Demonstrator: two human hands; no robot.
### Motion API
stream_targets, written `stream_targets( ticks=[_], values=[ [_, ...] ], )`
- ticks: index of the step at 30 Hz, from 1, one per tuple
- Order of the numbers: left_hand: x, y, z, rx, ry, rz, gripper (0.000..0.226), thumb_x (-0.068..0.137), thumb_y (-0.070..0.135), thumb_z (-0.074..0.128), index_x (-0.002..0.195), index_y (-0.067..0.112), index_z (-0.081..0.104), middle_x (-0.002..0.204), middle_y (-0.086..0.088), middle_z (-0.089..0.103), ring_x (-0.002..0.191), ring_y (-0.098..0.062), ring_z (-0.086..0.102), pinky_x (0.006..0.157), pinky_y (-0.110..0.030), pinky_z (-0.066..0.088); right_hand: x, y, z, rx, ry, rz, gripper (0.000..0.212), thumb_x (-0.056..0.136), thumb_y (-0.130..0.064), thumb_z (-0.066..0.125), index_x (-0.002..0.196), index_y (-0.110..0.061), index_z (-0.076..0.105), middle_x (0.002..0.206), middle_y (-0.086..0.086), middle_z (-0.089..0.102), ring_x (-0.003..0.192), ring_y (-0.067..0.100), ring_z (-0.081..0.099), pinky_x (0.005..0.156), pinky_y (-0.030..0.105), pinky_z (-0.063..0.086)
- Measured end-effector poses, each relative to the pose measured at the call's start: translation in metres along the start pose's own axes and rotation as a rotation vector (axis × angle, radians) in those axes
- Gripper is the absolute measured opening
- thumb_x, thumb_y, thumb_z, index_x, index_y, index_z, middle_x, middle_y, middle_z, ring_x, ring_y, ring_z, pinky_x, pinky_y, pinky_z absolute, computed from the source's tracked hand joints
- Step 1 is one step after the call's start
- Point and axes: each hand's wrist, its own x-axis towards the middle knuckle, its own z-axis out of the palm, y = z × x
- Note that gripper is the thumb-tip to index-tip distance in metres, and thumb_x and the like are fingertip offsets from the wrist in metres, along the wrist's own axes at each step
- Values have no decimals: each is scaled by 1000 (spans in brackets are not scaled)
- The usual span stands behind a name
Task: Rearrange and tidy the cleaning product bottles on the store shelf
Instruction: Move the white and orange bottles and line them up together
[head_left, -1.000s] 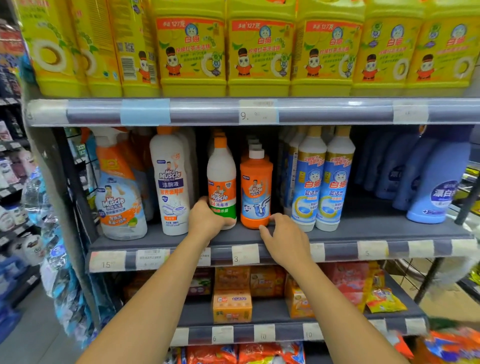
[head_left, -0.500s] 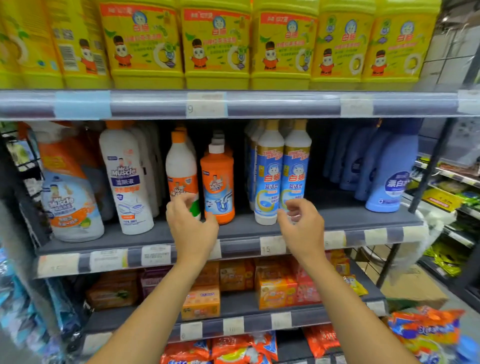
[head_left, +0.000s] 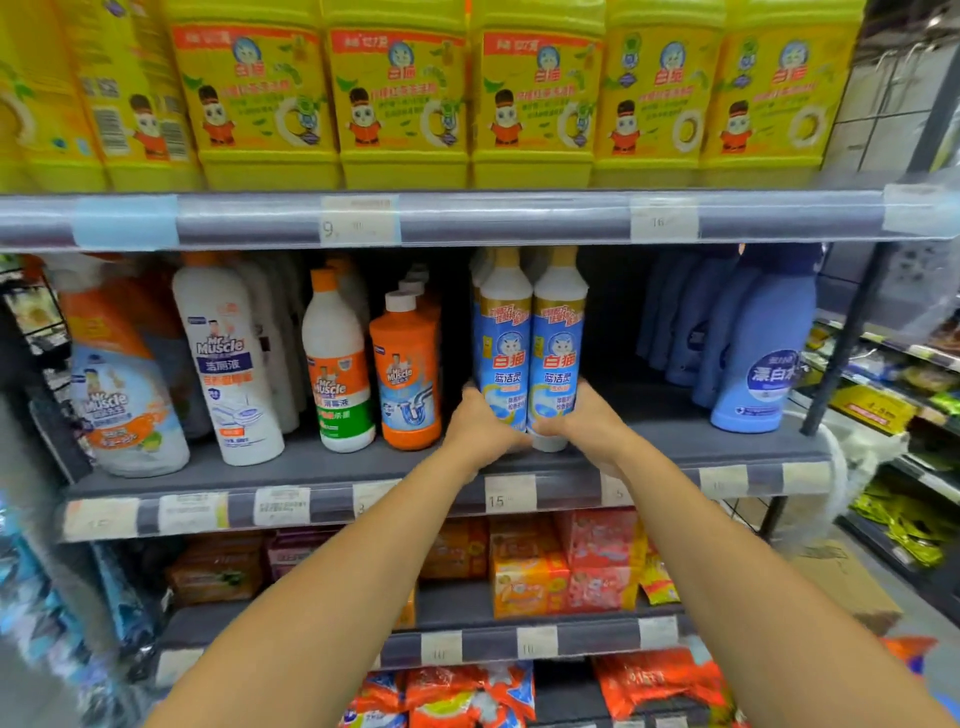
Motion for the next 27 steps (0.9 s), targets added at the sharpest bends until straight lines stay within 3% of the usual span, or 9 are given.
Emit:
stream_targets(
  ticks=[3,7,10,15,18,20,23,25,27],
  values=[
    [5,-3,2,-111,-11,-27,76,56,2,84,123,8,48,104,-11,70,92,-22,69,76,-42,61,2,2,0,42,-27,-13,62,68,1,80,121,-19,53,111,2,69,101,15,68,85,33,56],
    [6,-5,3,-163,-19,-7,65,61,-7,80,117,10,54,95,-8,72,81,-14,70,59,-26,58,3,6,-1,56,-37,-28,60,70,1,79,120,-20,53,110,0,69,98,11,68,80,26,56],
    [5,-6,2,-174,-17,8,61,62,-9,79,115,12,56,95,-5,72,83,-13,70,59,-23,57,3,7,0,44,-40,-20,60,73,-1,78,123,-19,51,112,0,68,100,11,68,79,25,55],
    [4,-5,2,-144,-50,28,46,66,-12,74,97,18,58,87,-8,70,77,-18,66,65,-30,58,0,4,3,-49,6,-35,57,74,-4,78,120,-21,49,113,0,66,99,9,65,75,19,52],
    [0,-3,1,-133,-21,-13,48,66,-12,76,105,13,60,96,-9,71,91,-23,68,78,-37,60,-7,0,3,-95,43,-31,56,74,-9,80,119,-20,48,119,4,65,93,4,63,70,15,49],
    [-4,-2,4,-127,56,-91,55,65,-5,81,112,9,57,102,-8,70,95,-22,68,79,-39,59,-14,2,-3,-171,108,-25,67,75,-17,81,131,-15,44,128,5,60,102,9,61,77,19,50],
    [-20,6,17,-70,272,-101,43,71,13,83,99,22,52,95,5,66,80,-8,63,62,-26,50,-32,10,-28,-251,162,-9,76,81,-21,76,144,-12,35,142,10,48,126,21,50,94,28,44],
    [-35,12,29,72,465,-51,35,76,22,77,101,22,53,106,-1,64,88,-17,62,70,-34,51,-50,19,-56,-295,186,-16,65,83,-21,72,140,-15,41,140,9,49,124,20,51,90,25,43],
    [-50,15,45,222,591,0,42,77,19,74,114,14,55,118,-10,58,105,-28,57,85,-44,52,-69,29,-87,-336,234,-23,55,84,-21,71,133,-17,48,135,5,54,118,18,54,87,25,43]
  ],
)
